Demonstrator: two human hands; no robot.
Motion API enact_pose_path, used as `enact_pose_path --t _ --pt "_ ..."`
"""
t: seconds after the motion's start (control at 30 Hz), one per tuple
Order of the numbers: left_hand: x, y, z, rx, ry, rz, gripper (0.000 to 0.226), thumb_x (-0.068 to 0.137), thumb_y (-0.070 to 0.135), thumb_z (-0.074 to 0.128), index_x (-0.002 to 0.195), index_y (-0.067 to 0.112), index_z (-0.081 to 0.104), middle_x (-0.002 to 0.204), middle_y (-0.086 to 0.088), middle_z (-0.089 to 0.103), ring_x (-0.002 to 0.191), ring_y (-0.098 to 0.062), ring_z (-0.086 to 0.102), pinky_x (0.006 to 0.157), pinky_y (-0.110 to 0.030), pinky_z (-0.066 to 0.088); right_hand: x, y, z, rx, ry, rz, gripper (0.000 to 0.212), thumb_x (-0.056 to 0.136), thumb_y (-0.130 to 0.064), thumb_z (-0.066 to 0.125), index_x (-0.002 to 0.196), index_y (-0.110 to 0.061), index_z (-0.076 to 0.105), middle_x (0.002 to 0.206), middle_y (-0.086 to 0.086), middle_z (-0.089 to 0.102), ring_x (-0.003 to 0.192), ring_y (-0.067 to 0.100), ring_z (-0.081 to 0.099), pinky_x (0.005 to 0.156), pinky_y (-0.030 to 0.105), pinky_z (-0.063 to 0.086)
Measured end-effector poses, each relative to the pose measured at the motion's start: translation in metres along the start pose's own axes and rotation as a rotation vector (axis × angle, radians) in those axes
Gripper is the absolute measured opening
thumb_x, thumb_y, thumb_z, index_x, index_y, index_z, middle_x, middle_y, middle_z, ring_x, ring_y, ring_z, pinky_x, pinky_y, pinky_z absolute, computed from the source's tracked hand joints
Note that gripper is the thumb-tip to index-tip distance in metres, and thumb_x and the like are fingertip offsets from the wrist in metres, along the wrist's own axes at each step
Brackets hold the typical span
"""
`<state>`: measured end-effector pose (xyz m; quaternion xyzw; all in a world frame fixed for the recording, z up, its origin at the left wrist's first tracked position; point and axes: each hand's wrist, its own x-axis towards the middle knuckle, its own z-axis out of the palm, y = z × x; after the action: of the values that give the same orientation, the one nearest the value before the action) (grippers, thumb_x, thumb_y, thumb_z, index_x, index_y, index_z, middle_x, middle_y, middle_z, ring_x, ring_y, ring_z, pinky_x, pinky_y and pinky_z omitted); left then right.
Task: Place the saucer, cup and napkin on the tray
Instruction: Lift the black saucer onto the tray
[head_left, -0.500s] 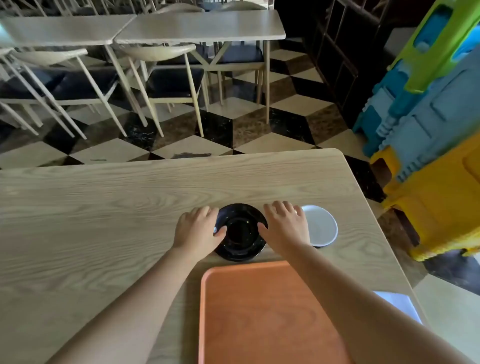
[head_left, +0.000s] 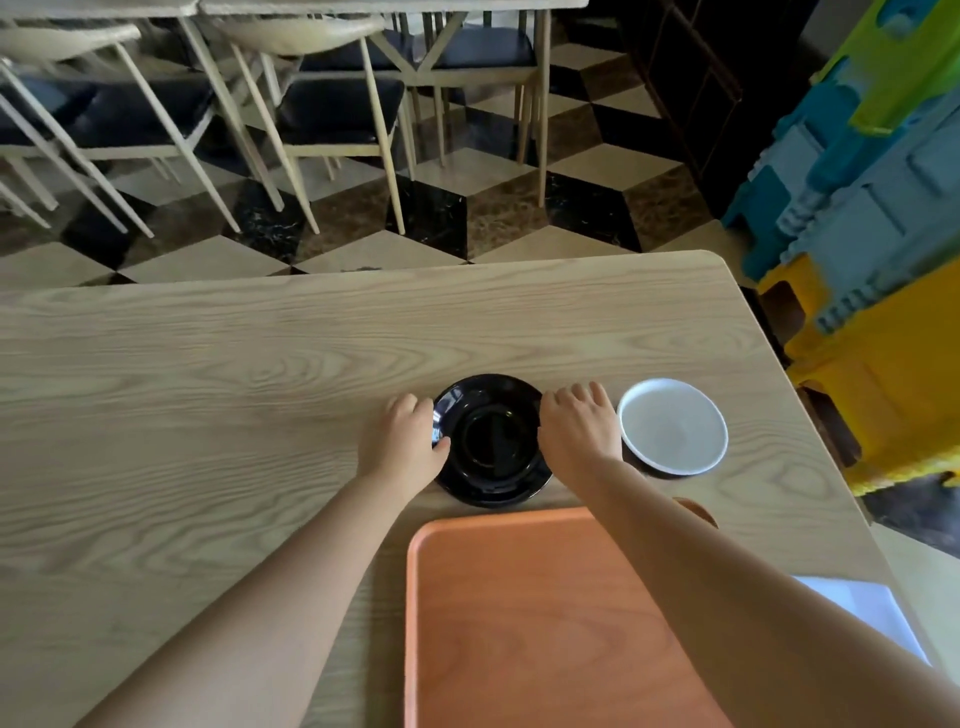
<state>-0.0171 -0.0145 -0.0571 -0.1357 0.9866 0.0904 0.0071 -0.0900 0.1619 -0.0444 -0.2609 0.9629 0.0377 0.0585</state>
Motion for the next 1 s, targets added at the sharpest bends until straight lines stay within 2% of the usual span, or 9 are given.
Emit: enact_pose_path --t 0.17,0.3,0.43,0.53,0.6,0.7,0.8,0.9,1.0 --pt "-0.005 0.001 0.002 -0.338 -0.088 -0.142 0.011 0.081 0.009 0.059 0.091 0.005 0.056 0.09 -0.013 0.065 0.086 -0.035 0.06 0.074 -0.042 0.049 -0.002 -0.008 -0.002 0.043 0.023 0.013 0.024 0.081 0.0 0.046 0.103 -0.006 0.053 0.108 0.011 0.063 0.105 0.029 0.05 0.094 0.033 0.034" --pt "-0.013 -0.003 -0.003 -0.707 -0.137 -0.245 0.015 0.081 -0.008 0.048 0.082 0.003 0.058 0.07 -0.017 0.056 0.07 -0.033 0.057 0.069 -0.045 0.052 -0.007 -0.013 -0.004 0.144 0.041 0.053 0.02 0.08 0.003 0.047 0.098 -0.003 0.054 0.105 0.013 0.063 0.101 0.031 0.05 0.083 0.033 0.038" --pt "-0.029 -0.007 -0.019 -0.976 -0.124 -0.345 0.045 0.08 -0.018 0.045 0.078 0.025 0.057 0.061 -0.001 0.049 0.059 -0.016 0.053 0.045 -0.023 0.055 -0.015 -0.02 -0.011 0.31 0.166 0.098 0.02 0.078 0.006 0.047 0.095 -0.002 0.053 0.101 0.015 0.061 0.096 0.033 0.051 0.066 0.034 0.034" --pt "-0.041 -0.011 -0.032 -1.113 -0.127 -0.394 0.044 0.083 -0.015 0.049 0.094 0.025 0.062 0.072 -0.003 0.06 0.067 -0.015 0.061 0.049 -0.022 0.056 -0.022 -0.023 -0.021 0.518 0.22 0.191 0.025 0.078 0.004 0.046 0.098 -0.006 0.056 0.101 0.013 0.059 0.088 0.035 0.055 0.058 0.033 0.036" --pt "-0.051 -0.013 -0.04 -1.193 -0.137 -0.412 0.042 0.084 -0.013 0.052 0.104 0.023 0.06 0.072 -0.003 0.06 0.063 -0.011 0.063 0.049 -0.021 0.056 -0.03 -0.018 -0.029 0.72 0.196 0.233 0.032 0.075 0.003 0.046 0.098 -0.011 0.062 0.1 0.01 0.063 0.086 0.033 0.058 0.063 0.032 0.043" --pt "-0.067 -0.015 -0.046 -1.259 -0.122 -0.428 0.035 0.084 -0.01 0.055 0.11 0.013 0.061 0.071 -0.003 0.062 0.057 -0.006 0.064 0.05 -0.02 0.055 -0.052 -0.005 -0.036 1.055 0.093 0.275 0.039 0.071 0.007 0.049 0.093 -0.017 0.07 0.092 0.002 0.071 0.079 0.02 0.063 0.069 0.027 0.048" --pt "-0.085 -0.014 -0.046 -1.3 -0.11 -0.465 0.033 0.085 -0.006 0.057 0.116 0.006 0.057 0.082 -0.007 0.064 0.069 -0.011 0.065 0.054 -0.019 0.057 -0.08 0.002 -0.034 1.426 -0.004 0.299 0.041 0.071 0.013 0.05 0.09 -0.015 0.073 0.087 0.005 0.072 0.066 0.005 0.067 0.057 0.019 0.053" --pt "-0.101 -0.006 -0.042 -1.311 -0.126 -0.465 0.038 0.086 -0.005 0.056 0.119 0.012 0.057 0.088 0.001 0.062 0.072 -0.006 0.066 0.054 -0.014 0.055 -0.101 0.005 -0.024 1.515 -0.026 0.347 0.044 0.074 0.016 0.048 0.094 -0.013 0.072 0.085 0.003 0.071 0.06 -0.003 0.065 0.049 0.011 0.048" --pt "-0.118 -0.003 -0.033 -1.299 -0.16 -0.423 0.04 0.085 -0.004 0.057 0.117 0.02 0.06 0.086 0.004 0.065 0.074 -0.002 0.068 0.057 -0.015 0.054 -0.119 0.006 -0.013 1.545 0.0 0.395 0.046 0.073 0.016 0.051 0.083 -0.023 0.073 0.078 -0.006 0.071 0.058 -0.005 0.064 0.046 0.01 0.047"
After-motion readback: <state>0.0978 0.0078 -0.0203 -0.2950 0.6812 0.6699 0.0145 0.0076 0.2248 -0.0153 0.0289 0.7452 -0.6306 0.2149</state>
